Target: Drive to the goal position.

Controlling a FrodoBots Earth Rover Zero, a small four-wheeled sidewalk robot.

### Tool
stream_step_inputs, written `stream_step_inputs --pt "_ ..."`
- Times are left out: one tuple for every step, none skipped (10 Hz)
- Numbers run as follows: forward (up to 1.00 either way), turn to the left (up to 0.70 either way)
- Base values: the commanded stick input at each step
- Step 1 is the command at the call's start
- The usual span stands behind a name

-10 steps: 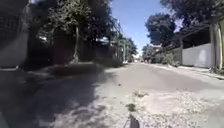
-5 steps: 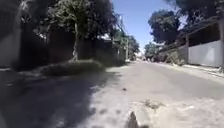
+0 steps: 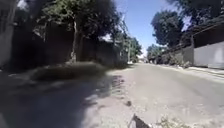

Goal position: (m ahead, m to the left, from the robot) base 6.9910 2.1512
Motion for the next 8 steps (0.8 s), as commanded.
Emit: stream_step_inputs --pt "1.00 -0.40" --pt "1.00 -0.40" --pt "1.00 -0.38" --pt "1.00 -0.33" --pt "1.00 0.00" --pt "1.00 0.00" --pt "1.00 0.00" --pt "1.00 0.00"
